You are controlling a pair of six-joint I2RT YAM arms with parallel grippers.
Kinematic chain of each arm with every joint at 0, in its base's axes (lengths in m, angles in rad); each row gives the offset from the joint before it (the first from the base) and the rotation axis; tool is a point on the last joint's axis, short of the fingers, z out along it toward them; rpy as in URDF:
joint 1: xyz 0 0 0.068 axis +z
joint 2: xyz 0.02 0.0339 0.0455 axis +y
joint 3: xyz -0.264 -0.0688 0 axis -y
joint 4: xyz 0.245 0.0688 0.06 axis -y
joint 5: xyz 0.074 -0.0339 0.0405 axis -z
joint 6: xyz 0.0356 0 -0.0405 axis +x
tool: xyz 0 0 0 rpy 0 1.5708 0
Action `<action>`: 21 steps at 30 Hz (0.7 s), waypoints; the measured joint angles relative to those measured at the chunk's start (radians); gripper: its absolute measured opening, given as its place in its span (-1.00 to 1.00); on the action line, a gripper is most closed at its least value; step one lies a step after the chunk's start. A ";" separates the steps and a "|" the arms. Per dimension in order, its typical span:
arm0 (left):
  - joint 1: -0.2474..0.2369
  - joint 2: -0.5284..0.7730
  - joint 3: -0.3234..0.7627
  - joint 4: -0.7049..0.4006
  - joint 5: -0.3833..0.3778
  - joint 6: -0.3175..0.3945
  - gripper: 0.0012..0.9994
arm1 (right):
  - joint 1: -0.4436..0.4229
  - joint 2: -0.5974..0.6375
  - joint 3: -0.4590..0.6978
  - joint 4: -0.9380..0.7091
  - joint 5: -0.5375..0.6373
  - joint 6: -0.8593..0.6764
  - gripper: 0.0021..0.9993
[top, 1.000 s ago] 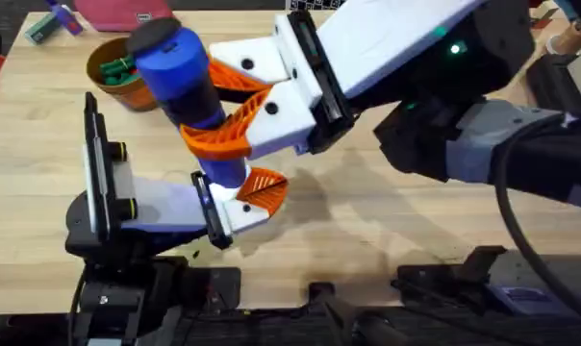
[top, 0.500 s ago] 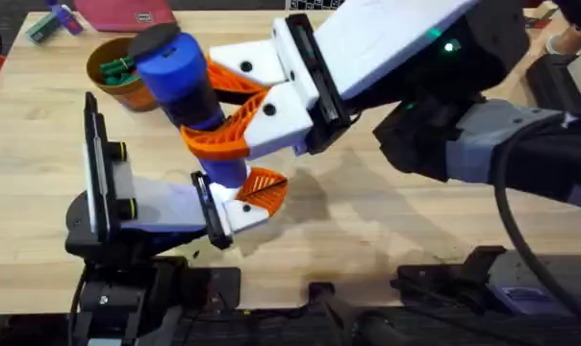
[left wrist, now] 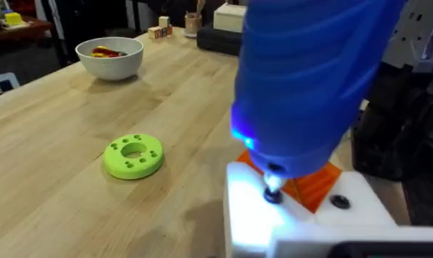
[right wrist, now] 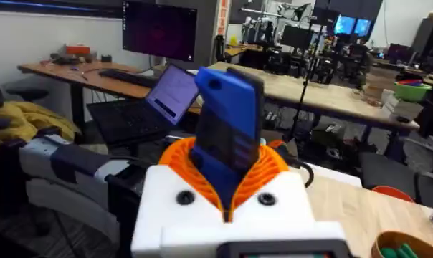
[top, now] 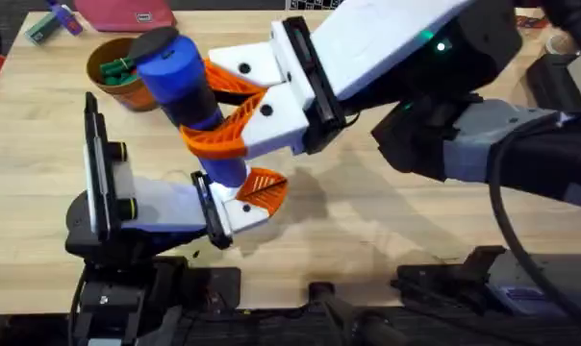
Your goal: Pick up the gripper from the table and insert it into the empty holder that is missing its gripper. Then pick up a screw, insert it into the mounting hole, and use the screwdriver to tighten it. Finally, clean up the table by picking up the vegetable and placing it into the bucket.
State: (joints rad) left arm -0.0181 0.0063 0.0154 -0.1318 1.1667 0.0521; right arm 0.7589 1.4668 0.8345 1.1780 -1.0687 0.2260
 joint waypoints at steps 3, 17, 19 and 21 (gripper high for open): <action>0.000 0.000 0.000 0.000 0.000 0.000 -0.98 | 0.000 0.001 0.000 0.000 0.003 -0.002 -0.96; 0.000 0.000 0.000 0.000 0.000 0.000 -0.98 | 0.000 0.002 0.000 0.005 0.002 -0.002 -0.96; 0.000 0.000 0.000 0.000 -0.001 0.000 -0.98 | 0.000 0.005 -0.001 0.028 -0.001 -0.001 -0.96; 0.000 0.000 0.000 0.000 -0.002 0.001 -0.98 | 0.001 0.013 -0.006 0.070 -0.004 0.006 -0.96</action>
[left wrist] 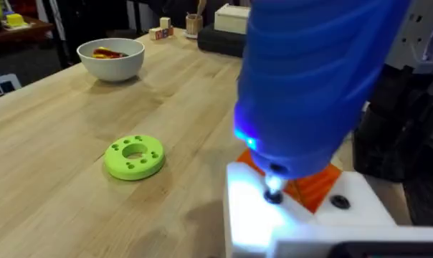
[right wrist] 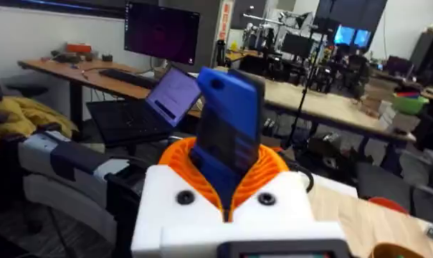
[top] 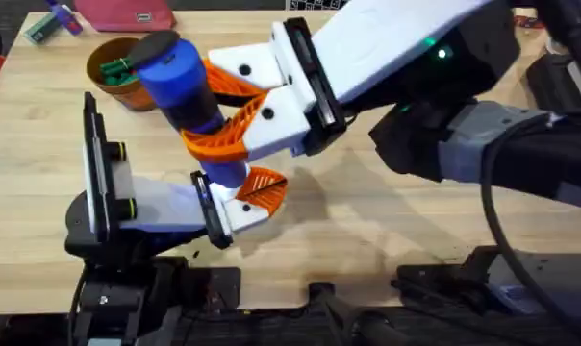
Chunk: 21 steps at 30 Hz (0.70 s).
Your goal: Pick up the gripper from the table and insert it into the empty holder that is missing its gripper. Then pick up a screw, insert it into the mounting hole, and use the screwdriver to tighten it. Finally, clean up the table by picking up the vegetable and placing it into the bucket.
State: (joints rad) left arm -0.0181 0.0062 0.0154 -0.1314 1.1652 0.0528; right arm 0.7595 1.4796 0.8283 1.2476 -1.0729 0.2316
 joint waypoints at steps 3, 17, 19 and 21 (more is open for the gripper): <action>0.000 0.000 0.000 0.000 0.000 0.000 -0.98 | 0.002 0.001 -0.004 0.029 -0.001 0.004 -0.96; 0.000 0.000 0.000 0.000 0.001 0.000 -0.98 | -0.085 -0.065 0.086 -0.164 -0.017 0.003 -0.96; 0.000 0.000 0.000 0.000 0.001 0.000 -0.98 | -0.131 -0.065 0.086 -0.233 -0.018 0.000 -0.96; 0.000 0.000 0.000 0.000 0.001 0.000 -0.98 | -0.189 -0.065 0.086 -0.317 -0.017 -0.010 -0.96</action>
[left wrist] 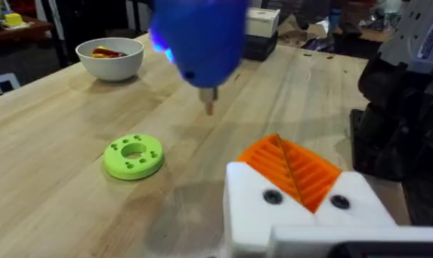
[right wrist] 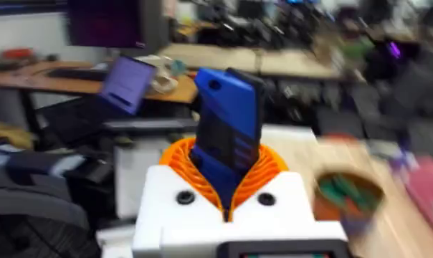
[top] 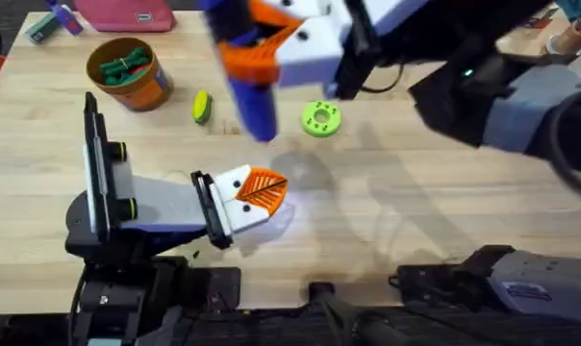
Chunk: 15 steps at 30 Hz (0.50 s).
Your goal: Pick up the gripper from the table and insert it into the empty holder that is missing its gripper. Then pick up a screw, insert it into the mounting hole, and use the screwdriver to tighten it. Finally, clean up the table by picking up the vegetable and placing it into the bucket.
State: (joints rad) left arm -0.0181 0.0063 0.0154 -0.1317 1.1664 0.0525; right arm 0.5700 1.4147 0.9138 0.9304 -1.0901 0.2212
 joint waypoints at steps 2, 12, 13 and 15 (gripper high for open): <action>0.000 0.000 0.000 0.000 0.000 0.000 -0.98 | -0.065 0.000 0.000 -0.093 0.000 -0.015 -0.96; 0.000 0.000 0.000 0.000 0.000 0.000 -0.98 | -0.377 0.000 0.031 -0.547 0.020 -0.170 -0.96; 0.000 0.000 0.000 0.000 0.000 0.000 -0.98 | -0.402 0.000 0.038 -0.616 0.033 -0.203 -0.96; 0.000 0.000 0.000 0.000 -0.003 0.000 -0.98 | -0.476 0.000 0.078 -0.950 0.155 -0.389 -0.96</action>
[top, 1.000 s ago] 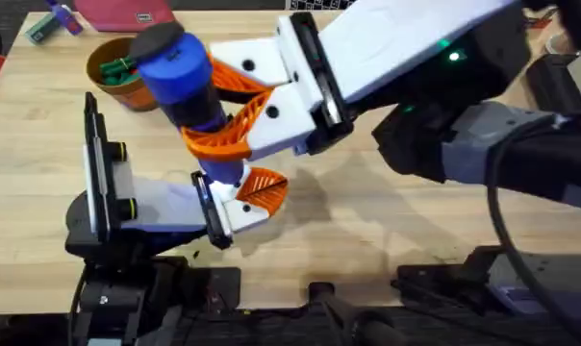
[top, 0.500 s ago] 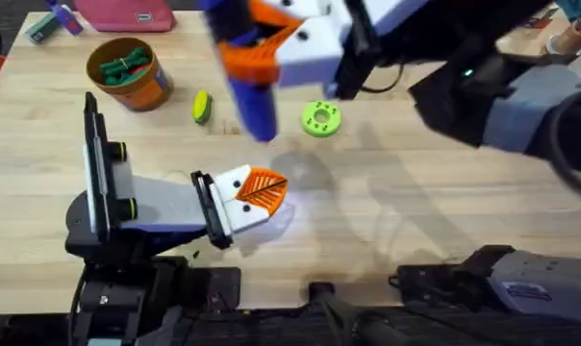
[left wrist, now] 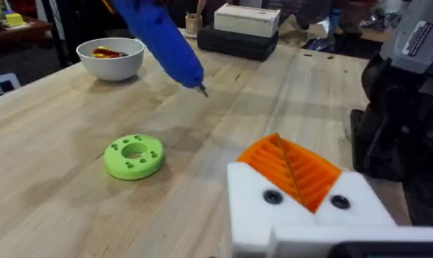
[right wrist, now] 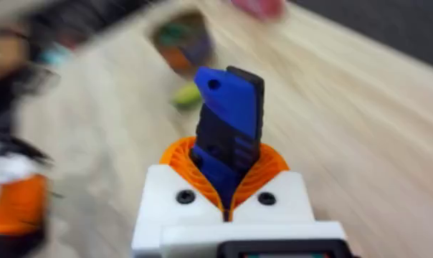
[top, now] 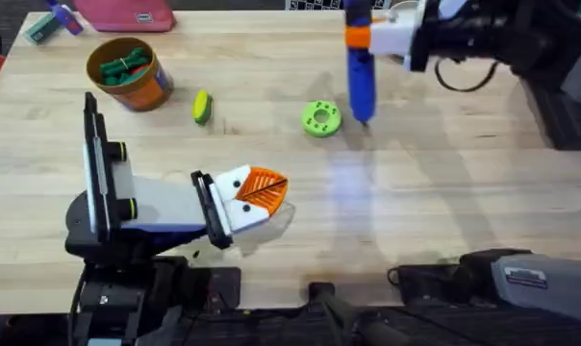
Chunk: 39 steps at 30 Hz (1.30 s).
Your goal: Pick up the gripper from the table and insert it into the empty holder that is missing its gripper. Then pick up a screw, insert it into the mounting hole, and use the screwdriver to tighten it. Finally, clean up the table by picking up the vegetable and placing it into the bucket.
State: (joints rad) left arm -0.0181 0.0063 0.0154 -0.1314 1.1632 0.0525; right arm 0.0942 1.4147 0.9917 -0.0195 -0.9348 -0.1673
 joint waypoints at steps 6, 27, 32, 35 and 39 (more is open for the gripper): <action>0.000 0.000 0.000 0.001 -0.003 0.000 -0.98 | -0.013 0.000 0.026 -0.288 0.355 -0.362 -0.96; 0.000 0.000 0.000 0.001 -0.004 0.000 -0.98 | 0.046 0.247 0.043 -0.457 0.973 -1.032 -0.96; 0.000 0.000 0.000 0.001 -0.004 0.000 -0.98 | 0.083 0.293 0.044 -0.458 1.019 -1.042 -0.81; 0.000 0.000 0.000 0.001 -0.004 0.000 -0.98 | 0.098 0.293 0.060 -0.448 1.044 -1.048 0.05; 0.000 0.000 0.000 0.001 -0.004 0.000 -0.98 | 0.110 0.291 0.074 -0.415 1.066 -1.047 0.96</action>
State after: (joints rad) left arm -0.0181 0.0059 0.0154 -0.1307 1.1591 0.0525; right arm 0.2043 1.7054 1.0657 -0.4341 0.1310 -1.2147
